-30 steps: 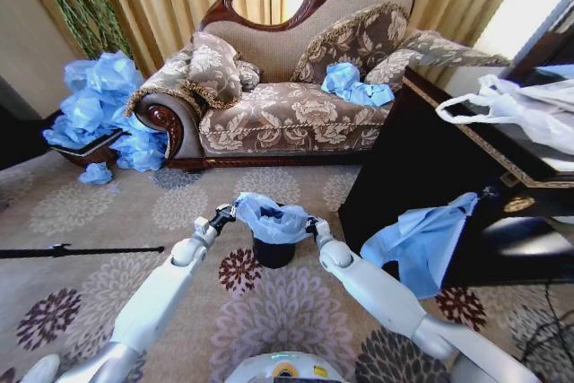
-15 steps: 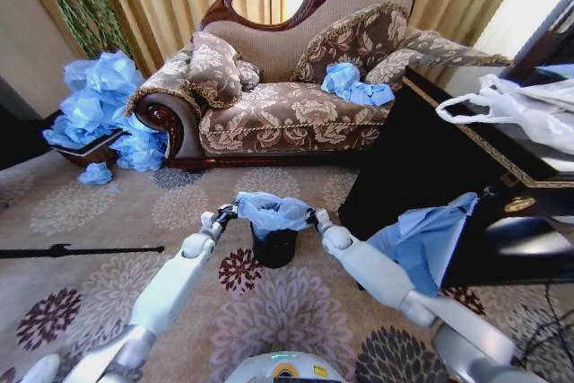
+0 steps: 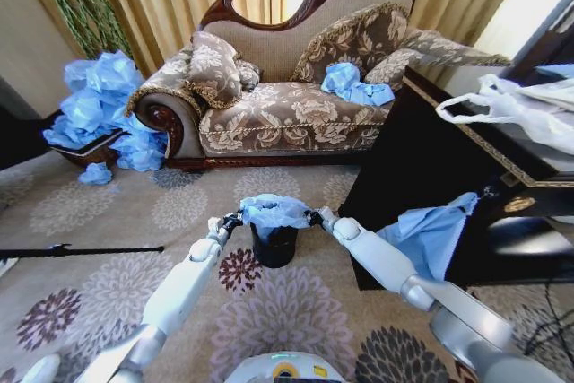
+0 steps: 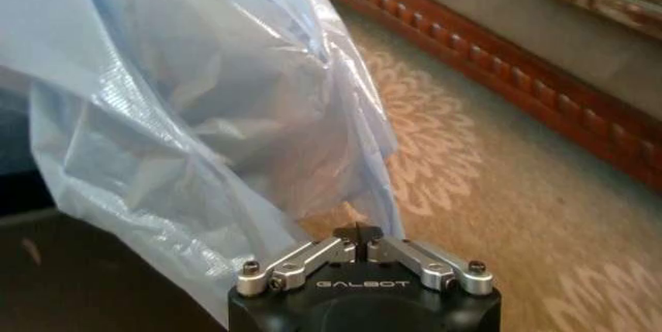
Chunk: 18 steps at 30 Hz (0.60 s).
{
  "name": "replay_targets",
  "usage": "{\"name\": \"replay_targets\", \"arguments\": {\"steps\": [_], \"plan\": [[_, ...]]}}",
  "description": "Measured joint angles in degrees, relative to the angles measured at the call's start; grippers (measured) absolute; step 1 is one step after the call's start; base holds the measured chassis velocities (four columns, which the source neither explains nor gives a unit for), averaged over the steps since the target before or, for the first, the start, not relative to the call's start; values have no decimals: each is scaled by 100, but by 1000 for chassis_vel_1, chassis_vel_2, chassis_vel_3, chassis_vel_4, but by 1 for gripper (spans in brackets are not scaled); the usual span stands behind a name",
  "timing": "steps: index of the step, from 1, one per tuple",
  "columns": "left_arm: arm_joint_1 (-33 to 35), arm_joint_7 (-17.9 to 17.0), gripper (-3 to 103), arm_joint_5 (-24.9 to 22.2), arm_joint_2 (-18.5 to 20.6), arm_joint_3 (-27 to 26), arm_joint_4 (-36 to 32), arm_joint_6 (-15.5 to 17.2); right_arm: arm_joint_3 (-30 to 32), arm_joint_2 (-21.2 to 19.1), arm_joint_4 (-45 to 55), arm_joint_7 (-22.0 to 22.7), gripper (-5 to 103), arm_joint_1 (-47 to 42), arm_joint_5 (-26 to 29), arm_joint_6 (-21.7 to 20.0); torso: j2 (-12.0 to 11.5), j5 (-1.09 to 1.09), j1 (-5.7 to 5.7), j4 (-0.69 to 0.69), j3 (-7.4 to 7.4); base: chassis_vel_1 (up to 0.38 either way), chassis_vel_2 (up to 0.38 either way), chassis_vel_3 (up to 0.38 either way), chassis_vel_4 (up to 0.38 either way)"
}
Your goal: Place a garbage bag over the trash bin.
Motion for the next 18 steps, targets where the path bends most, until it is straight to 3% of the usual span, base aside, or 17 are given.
{"name": "replay_targets", "arguments": {"steps": [7,18], "plan": [[338,132,0,26,26,-144,-147,83,110,95,-369,-471,0,6,-278,458,0,-1,0,-1,-1,0,0,0,0],[577,298,0,207,-4,-268,-204,95,400,247,-667,-636,0,-198,-679,851,0,0,-1,0,-1,0,0,0,0]]}}
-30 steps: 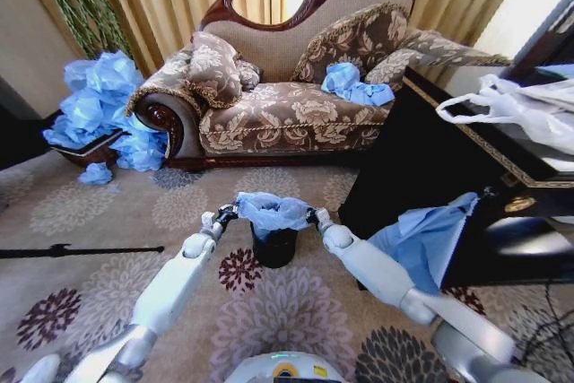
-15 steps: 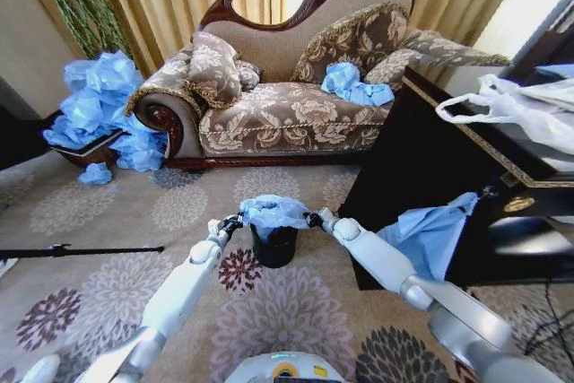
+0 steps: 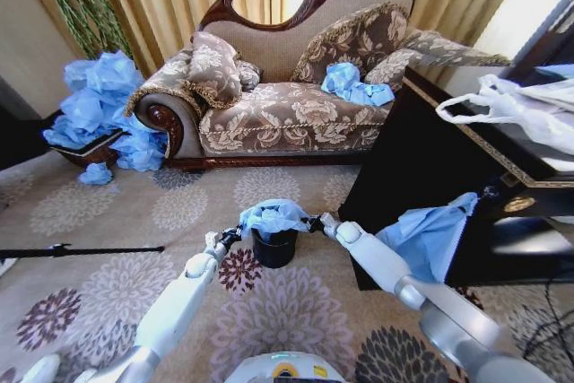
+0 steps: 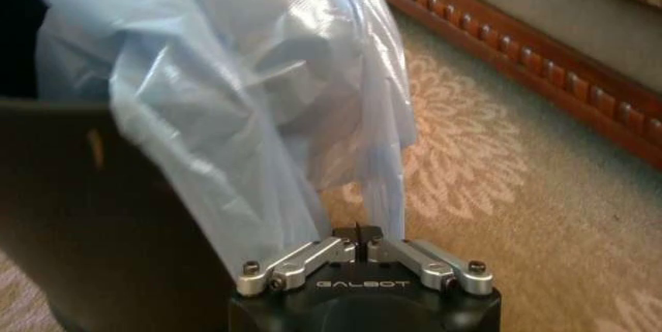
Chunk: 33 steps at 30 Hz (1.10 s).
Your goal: Place a garbage bag over the trash bin.
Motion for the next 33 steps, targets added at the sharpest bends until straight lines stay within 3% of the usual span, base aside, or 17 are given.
{"name": "replay_targets", "arguments": {"steps": [9,15,17,18,22,24,27,33], "plan": [[100,140,0,148,55,-92,-92,-57,31,-131,269,64,0,-180,-1,26,0,0,0,-1,0,0,0,0,0],[283,-152,-1,180,124,-211,-496,-330,103,-141,571,592,0,-312,201,30,0,-1,0,-1,0,0,0,0,0],[463,-157,10,178,226,-299,-775,-570,153,-140,710,728,0,-381,233,24,0,-1,0,-1,0,0,0,0,0],[463,-157,10,178,226,-299,-775,-570,153,-140,710,728,0,-381,233,24,0,-1,0,-1,0,0,0,0,0],[1120,-49,31,306,504,-549,-1588,-877,258,-144,887,836,0,-534,198,32,0,1,0,0,0,0,0,0,0],[1264,-14,31,380,548,-590,-1733,-938,274,-147,917,847,0,-563,195,35,0,0,0,0,0,0,0,0,0],[1801,211,47,700,685,-775,-2227,-1129,327,-164,985,857,0,-650,181,69,0,0,0,0,0,0,0,0,0],[2118,313,64,916,749,-919,-2547,-1345,369,-157,991,880,0,-688,180,129,0,0,0,-1,0,0,0,0,0]]}}
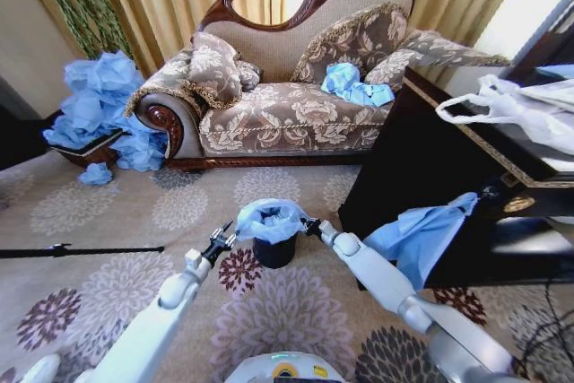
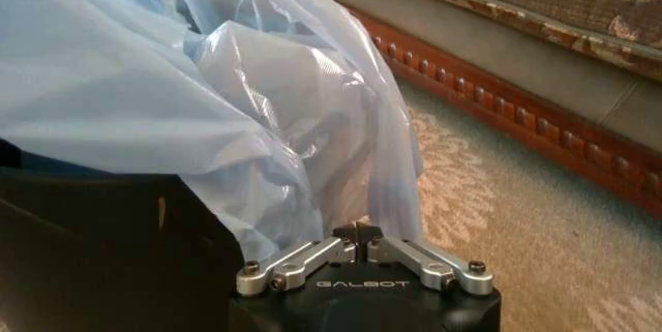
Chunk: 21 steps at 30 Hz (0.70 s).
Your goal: Place a garbage bag over the trash bin.
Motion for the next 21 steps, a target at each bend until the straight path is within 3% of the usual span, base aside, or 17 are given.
{"name": "replay_targets", "arguments": {"steps": [3,5,8,9,11,12,15,16,17,18,19,21], "plan": [[-62,-3,81,203,-6,-50,33,-164,3,13,16,4,0,-2,-15,24,0,0,1,-1,1,0,0,0,0],[-84,18,86,267,-5,-88,60,-235,3,14,29,12,0,-4,-16,25,0,0,1,-1,1,0,0,0,0],[-77,534,96,115,113,-226,103,-574,3,11,40,17,0,-25,-21,24,0,0,1,0,0,0,0,0,0],[-77,534,96,115,113,-226,103,-574,3,11,40,17,0,-25,-21,24,0,0,1,0,0,0,0,0,0],[-75,1033,100,-31,207,-320,206,-953,5,11,28,22,0,-41,-26,24,0,0,1,0,1,0,0,0,0],[-75,1033,100,-31,207,-320,206,-953,5,11,28,22,0,-41,-26,24,0,0,1,0,1,0,0,0,0],[-81,1866,100,-73,310,-523,271,-1269,-5,30,-1,28,0,-47,-37,17,0,0,1,0,1,0,0,0,0],[-81,2318,100,-105,358,-631,274,-1332,-16,52,-25,30,0,-44,-40,6,0,1,1,0,1,0,0,0,0],[-81,2318,100,-105,358,-631,274,-1332,-16,52,-25,30,0,-44,-40,6,0,1,1,0,1,0,0,0,0],[-78,2620,100,-164,401,-701,275,-1362,-22,73,-52,31,0,-34,-41,-2,0,0,1,0,1,0,0,0,0],[-59,3092,100,-407,471,-784,279,-1374,-36,124,-122,37,0,0,-52,-39,0,0,1,1,1,0,0,0,0],[-54,3226,100,-598,487,-785,278,-1346,-49,147,-153,37,0,11,-63,-70,0,-1,1,1,1,0,0,0,0]]}}
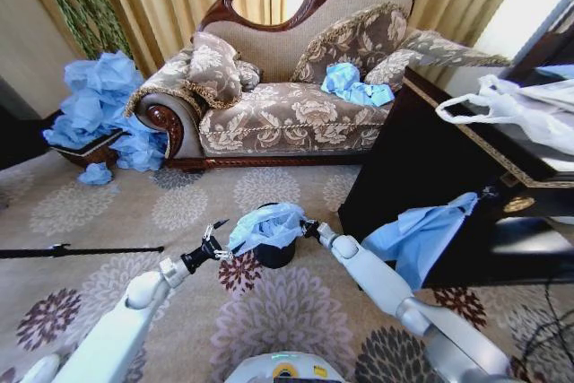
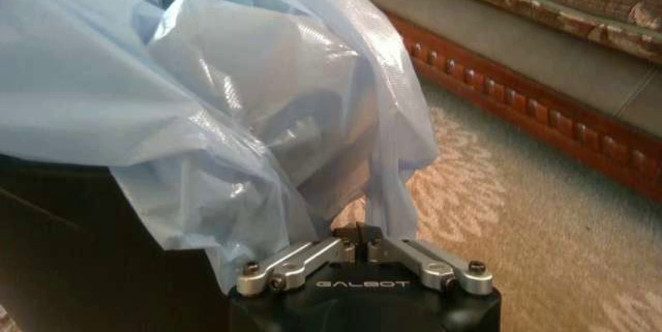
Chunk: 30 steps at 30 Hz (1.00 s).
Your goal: Place a garbage bag over the trash bin.
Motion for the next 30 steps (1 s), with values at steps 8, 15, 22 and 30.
{"name": "replay_targets", "arguments": {"steps": [8,15,22,30], "plan": [[-236,-1015,100,-143,-37,365,-63,483,-43,5,-12,7,0,-11,-20,-21,0,0,0,-1,0,0,0,0,0],[-849,-1739,100,912,-16,654,106,1029,-34,-16,-1,11,0,-9,-31,-19,0,1,0,-2,0,0,0,0,0],[-1256,-1605,100,1369,-11,912,457,945,6,-35,19,13,0,-52,-54,-6,0,1,0,-1,0,0,0,0,0],[-1137,-1524,100,964,-1,1182,188,1224,26,-12,3,27,0,-62,-77,-11,0,2,0,0,0,0,0,0,0]]}}
